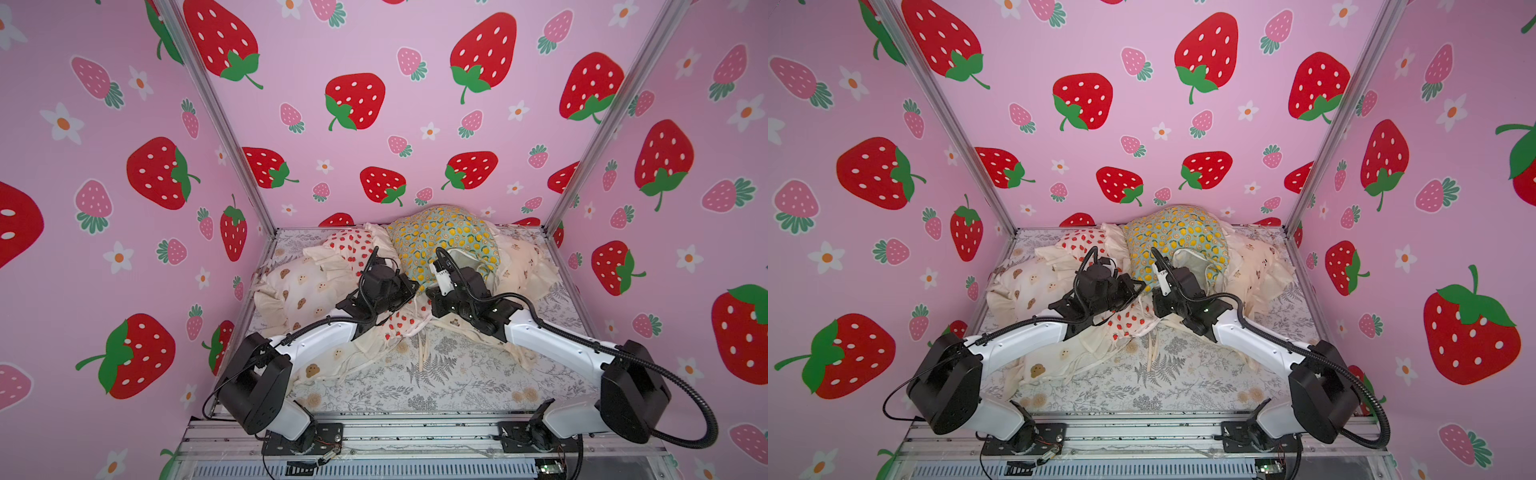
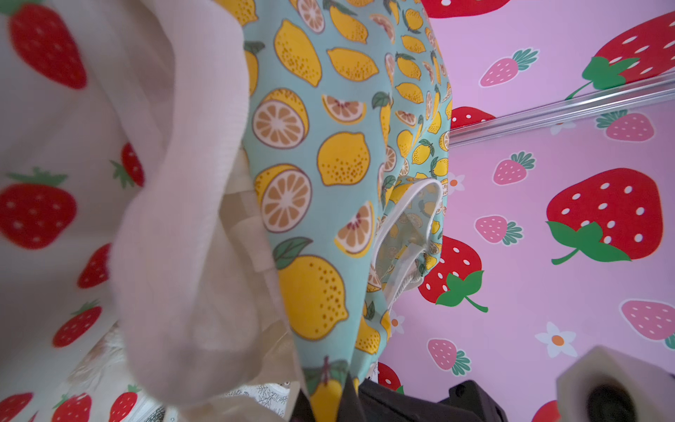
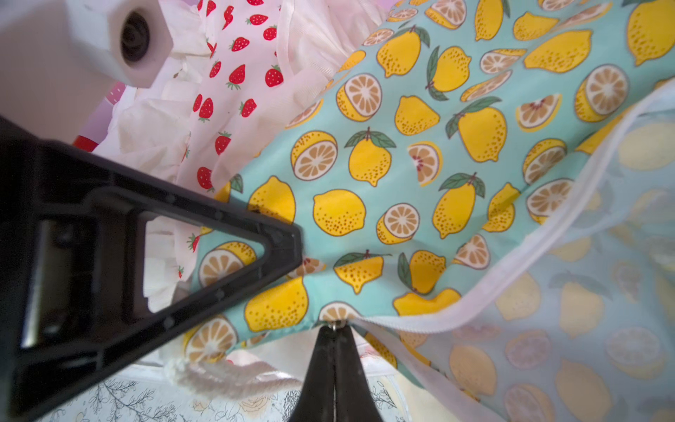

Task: Zip up pillowcases
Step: Zip the zipper on the pillowcase.

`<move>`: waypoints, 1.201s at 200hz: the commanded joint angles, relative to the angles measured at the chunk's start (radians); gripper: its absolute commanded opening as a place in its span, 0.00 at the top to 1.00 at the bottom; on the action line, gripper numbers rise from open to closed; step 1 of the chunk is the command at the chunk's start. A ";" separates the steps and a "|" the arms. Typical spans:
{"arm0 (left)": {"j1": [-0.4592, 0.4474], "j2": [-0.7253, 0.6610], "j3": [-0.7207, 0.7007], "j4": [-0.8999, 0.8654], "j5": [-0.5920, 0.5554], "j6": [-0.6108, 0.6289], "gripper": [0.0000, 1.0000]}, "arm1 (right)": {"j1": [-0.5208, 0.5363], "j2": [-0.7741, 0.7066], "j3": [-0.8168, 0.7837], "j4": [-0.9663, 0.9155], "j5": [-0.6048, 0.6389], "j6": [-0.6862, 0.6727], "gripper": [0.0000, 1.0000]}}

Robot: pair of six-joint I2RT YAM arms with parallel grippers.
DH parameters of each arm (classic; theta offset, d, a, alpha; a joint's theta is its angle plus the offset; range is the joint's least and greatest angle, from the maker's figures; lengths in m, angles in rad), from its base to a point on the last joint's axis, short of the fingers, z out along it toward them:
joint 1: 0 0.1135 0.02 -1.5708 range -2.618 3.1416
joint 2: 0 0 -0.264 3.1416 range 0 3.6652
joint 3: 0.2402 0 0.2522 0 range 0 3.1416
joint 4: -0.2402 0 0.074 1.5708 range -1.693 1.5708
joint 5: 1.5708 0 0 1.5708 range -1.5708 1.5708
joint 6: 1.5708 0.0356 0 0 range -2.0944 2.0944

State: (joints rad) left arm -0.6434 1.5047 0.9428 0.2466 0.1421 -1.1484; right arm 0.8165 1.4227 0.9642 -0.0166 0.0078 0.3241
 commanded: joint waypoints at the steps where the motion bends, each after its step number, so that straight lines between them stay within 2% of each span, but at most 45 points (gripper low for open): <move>1: -0.009 -0.038 0.025 -0.007 0.008 0.010 1.00 | 0.008 -0.007 0.026 0.004 0.015 -0.005 1.00; 50: -0.007 -0.077 0.028 -0.040 0.001 0.024 1.00 | 0.007 -0.018 0.043 -0.059 0.015 0.028 1.00; 83: -0.007 -0.109 0.017 -0.052 -0.028 0.029 1.00 | 0.004 -0.037 0.057 -0.115 0.021 0.098 1.00; 160: 0.026 -0.176 0.011 -0.097 -0.014 0.039 1.00 | -0.028 -0.072 0.089 -0.221 -0.005 0.218 1.00; 211: 0.090 -0.238 0.017 -0.163 -0.011 0.067 1.00 | -0.071 -0.109 0.096 -0.296 -0.006 0.258 1.00; 240: 0.148 -0.259 0.031 -0.209 0.043 0.076 1.00 | -0.101 -0.137 0.096 -0.349 -0.006 0.269 1.00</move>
State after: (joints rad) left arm -0.5404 1.2839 0.9428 0.0792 0.1623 -1.0946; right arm 0.7418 1.3239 1.0389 -0.2745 -0.0124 0.5556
